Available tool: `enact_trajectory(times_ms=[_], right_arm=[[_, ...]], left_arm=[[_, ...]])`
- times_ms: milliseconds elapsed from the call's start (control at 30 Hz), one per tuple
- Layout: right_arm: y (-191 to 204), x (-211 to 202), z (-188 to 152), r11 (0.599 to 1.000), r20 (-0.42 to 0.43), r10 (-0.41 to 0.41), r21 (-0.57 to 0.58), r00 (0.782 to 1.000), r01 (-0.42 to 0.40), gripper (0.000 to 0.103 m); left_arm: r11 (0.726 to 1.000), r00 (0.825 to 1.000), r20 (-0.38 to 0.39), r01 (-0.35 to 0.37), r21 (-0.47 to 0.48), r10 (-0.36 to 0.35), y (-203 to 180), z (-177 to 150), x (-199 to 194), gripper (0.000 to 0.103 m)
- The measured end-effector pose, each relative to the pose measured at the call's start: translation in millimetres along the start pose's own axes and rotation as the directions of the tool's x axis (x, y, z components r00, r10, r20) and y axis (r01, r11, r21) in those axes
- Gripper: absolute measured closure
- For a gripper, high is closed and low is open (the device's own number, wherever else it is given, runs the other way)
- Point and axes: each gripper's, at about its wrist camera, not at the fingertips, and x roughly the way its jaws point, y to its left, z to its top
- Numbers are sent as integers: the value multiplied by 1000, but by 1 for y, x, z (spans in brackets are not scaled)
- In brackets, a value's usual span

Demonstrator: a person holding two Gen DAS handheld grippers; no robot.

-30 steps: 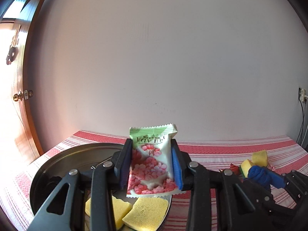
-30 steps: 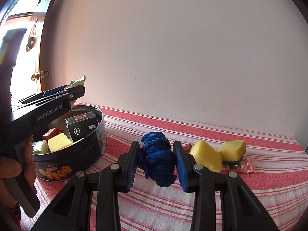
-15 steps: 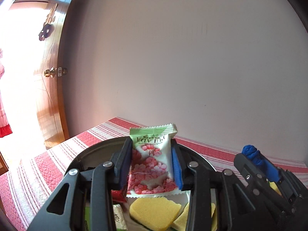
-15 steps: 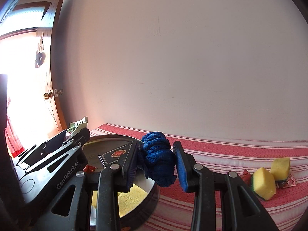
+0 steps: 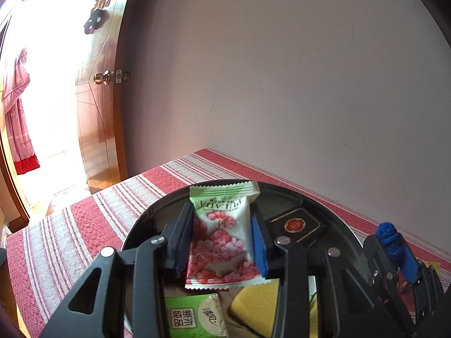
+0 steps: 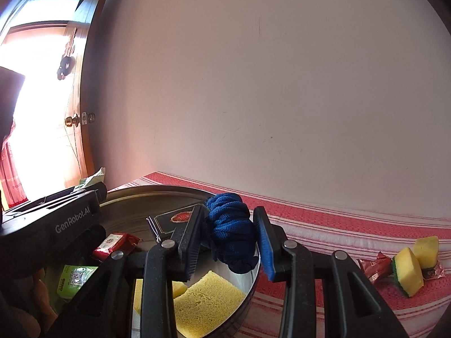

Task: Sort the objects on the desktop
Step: 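Carry the candy packet and blue cloth over the tin and release both inside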

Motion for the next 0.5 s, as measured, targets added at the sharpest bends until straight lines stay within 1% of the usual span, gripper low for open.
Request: enact_trajectory(times_ms=[267, 500], right_arm=[[3, 1, 0, 1000, -4, 2, -27, 1000, -2, 64], [9, 5, 0, 998, -8, 16, -64, 1000, -17, 64]], left_arm=[[999, 999, 0, -40, 7, 40, 1, -1, 0, 66], [999, 999, -4, -44, 20, 44, 0, -2, 2, 66]])
